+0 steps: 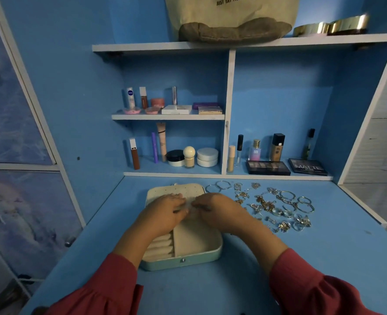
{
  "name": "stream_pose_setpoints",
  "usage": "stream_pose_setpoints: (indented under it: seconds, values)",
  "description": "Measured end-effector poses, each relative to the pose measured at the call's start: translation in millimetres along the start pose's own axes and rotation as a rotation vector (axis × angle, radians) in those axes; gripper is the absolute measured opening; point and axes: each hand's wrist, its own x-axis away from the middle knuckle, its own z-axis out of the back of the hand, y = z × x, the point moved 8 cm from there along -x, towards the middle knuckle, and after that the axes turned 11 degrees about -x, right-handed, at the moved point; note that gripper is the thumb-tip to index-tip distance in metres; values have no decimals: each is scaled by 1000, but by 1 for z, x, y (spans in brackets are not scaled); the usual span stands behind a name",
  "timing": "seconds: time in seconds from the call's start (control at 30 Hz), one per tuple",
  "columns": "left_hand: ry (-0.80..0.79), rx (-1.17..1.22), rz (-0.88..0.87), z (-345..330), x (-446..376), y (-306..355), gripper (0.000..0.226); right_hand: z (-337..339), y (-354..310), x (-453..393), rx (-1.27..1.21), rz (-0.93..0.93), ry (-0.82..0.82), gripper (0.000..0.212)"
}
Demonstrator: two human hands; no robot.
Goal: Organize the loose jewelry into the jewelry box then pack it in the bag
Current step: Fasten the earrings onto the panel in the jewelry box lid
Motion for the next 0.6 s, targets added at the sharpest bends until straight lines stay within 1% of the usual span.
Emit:
stream_pose_setpoints:
  seconds: [0.07, 0.13, 0.17, 0.27, 0.37, 0.5, 0.6]
  values:
    - [-4, 82, 16, 6, -4, -3, 42, 13, 8, -3, -90, -41, -31, 33]
    - [7, 91, 23, 14, -8, -4, 25, 30, 19, -5, -144, -80, 6, 29]
    - [13, 93, 34, 18, -12, -5, 20, 39, 26, -5, -155, -104, 36, 26]
    - [63, 137, 69, 27, -21, -11, 22, 55, 49, -4, -128, -178, 104, 18]
    - [165, 179, 97, 28, -29, -19, 21, 58, 66, -2, -127, -226, 100, 13]
    - [323, 214, 116, 29, -31, -32, 14, 52, 82, -2, -34, -283, 74, 12]
    - [420, 185, 160, 34, -28, -42, 13, 52, 89, -1, 42, -318, 78, 16]
